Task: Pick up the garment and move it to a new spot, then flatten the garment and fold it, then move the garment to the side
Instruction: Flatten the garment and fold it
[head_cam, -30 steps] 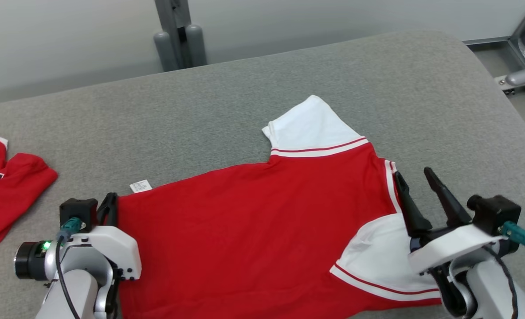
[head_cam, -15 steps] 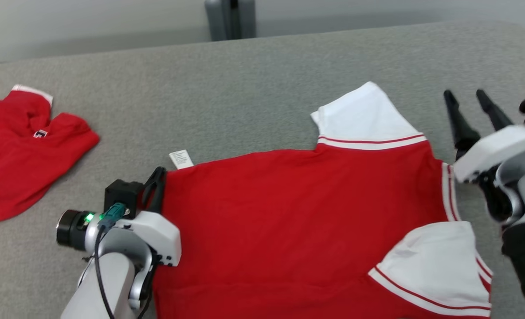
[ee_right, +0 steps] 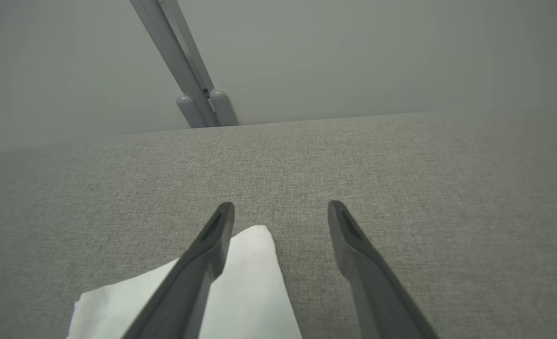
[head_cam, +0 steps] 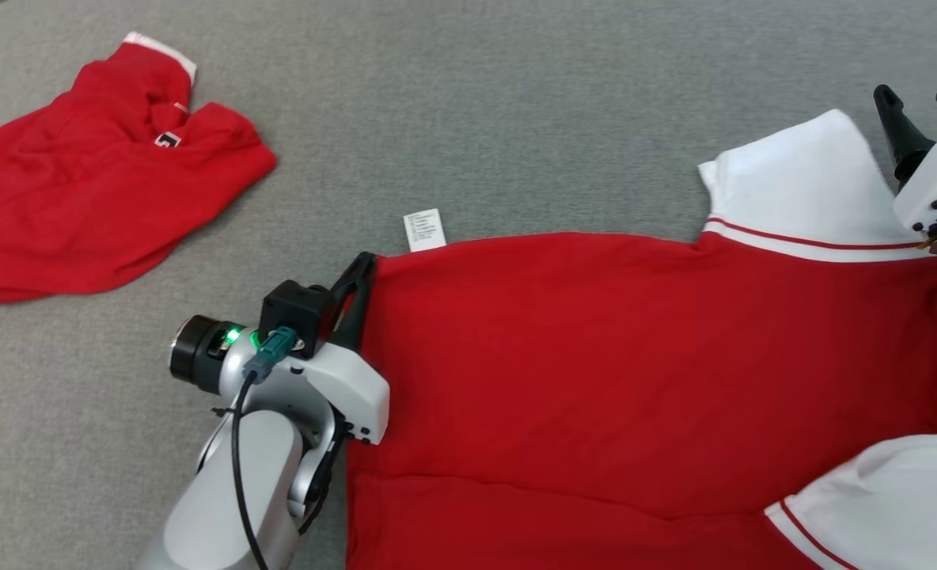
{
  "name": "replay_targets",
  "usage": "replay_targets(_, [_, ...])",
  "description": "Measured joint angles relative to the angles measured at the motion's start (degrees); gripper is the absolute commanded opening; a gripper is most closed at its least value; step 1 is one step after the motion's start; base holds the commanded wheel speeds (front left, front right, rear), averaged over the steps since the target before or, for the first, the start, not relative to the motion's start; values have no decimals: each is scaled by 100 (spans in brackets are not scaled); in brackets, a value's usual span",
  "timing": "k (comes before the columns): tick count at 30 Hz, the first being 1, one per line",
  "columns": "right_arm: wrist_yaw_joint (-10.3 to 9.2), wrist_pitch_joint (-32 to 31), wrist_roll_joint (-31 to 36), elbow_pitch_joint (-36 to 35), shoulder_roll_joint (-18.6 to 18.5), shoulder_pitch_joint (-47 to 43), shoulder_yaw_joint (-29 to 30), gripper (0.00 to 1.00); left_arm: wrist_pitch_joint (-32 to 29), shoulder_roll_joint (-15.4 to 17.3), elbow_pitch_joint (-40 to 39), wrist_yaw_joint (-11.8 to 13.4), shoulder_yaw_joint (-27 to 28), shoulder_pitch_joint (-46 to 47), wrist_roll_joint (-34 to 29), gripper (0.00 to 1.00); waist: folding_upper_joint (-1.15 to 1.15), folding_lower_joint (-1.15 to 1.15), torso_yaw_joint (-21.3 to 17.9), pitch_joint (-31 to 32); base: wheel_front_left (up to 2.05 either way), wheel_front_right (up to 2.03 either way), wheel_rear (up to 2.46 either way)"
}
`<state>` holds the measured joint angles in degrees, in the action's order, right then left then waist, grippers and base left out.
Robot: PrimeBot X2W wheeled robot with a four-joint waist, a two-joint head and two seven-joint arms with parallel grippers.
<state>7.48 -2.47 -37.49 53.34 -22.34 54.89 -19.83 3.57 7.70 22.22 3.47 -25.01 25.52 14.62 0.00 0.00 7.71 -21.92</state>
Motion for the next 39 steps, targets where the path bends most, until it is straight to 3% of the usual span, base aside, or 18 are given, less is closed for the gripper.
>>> replay_targets(8, [1,-157,-193,566,-122,389,-555,100,110,-159,188,-65,-196,187,-2,0,0,0,390,-273,0,0,0])
replay_targets(21, [1,-179,-580,978,-143,690,-1024,100,261,-244,392,-87,-286,351,55,0,0,0,483,-439,0,0,0])
replay_targets(22, [1,-179,-641,959,-138,691,-1045,97,278,-245,407,-87,-290,376,55,0,0,0,480,-449,0,0,0])
replay_targets(25, [1,-182,-751,951,-154,708,-1150,9,303,-245,431,-87,-294,428,63,0,0,0,469,-463,0,0,0])
replay_targets(26, [1,-191,-788,950,-156,708,-1195,0,303,-244,445,-87,-298,428,70,0,0,0,466,-464,0,0,0])
replay_targets(39, [1,347,-1053,683,-248,709,-1786,0,354,-153,554,-10,-242,480,179,0,0,0,335,-375,0,0,0])
